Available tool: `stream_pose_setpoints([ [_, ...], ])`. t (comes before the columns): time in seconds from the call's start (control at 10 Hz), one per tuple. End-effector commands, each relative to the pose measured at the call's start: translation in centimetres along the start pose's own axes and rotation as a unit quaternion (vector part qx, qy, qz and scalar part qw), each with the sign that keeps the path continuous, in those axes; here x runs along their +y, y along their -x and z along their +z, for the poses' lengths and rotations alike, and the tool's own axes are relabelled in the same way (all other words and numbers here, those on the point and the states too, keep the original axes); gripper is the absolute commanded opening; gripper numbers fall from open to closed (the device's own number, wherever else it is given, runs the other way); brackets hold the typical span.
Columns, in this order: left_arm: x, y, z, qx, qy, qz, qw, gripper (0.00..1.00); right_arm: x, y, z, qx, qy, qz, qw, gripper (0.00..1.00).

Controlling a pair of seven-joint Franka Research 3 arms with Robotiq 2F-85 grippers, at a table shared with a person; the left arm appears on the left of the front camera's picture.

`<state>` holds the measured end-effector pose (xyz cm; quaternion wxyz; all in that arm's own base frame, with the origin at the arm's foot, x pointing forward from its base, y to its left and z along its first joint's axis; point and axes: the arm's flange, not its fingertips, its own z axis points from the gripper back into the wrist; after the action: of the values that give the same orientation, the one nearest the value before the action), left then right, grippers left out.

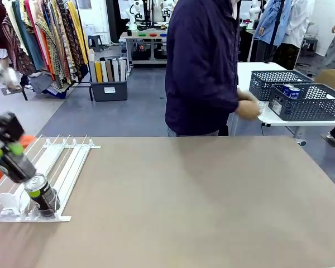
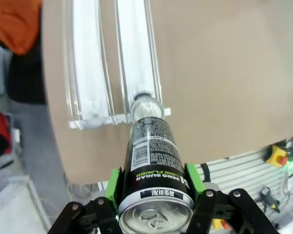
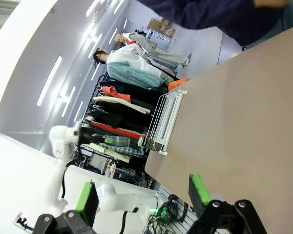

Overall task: Retrieve and store the cans from the dispenser.
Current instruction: Pick up one can from the Automatic Can Dispenser and place it in the middle of the table.

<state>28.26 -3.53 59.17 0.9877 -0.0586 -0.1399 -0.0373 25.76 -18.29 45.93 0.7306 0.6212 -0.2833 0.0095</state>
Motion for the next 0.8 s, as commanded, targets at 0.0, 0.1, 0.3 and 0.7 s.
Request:
stream_pose_setpoints([
  [0.0, 1.5, 1.0, 2.4, -0.069, 0.025, 0.004, 0.997, 0.00, 0.3, -0.4, -0.2, -0.012, -0.012, 0.004, 1.000, 1.00],
  [0.1, 2.6, 1.5, 3.5, -0.095, 0.045, 0.016, 0.994, 0.00, 0.3, -0.4, -0.2, -0.012, -0.012, 0.004, 1.000, 1.00],
  [0.3, 3.9, 1.5, 2.5, -0.091, 0.093, 0.043, 0.991, 0.00, 0.3, -0.4, -0.2, -0.012, -0.012, 0.004, 1.000, 1.00],
  [0.7, 2.7, 2.1, 5.0, -0.086, 0.038, 0.026, 0.995, 0.00, 0.3, -0.4, -0.2, -0.012, -0.012, 0.004, 1.000, 1.00],
])
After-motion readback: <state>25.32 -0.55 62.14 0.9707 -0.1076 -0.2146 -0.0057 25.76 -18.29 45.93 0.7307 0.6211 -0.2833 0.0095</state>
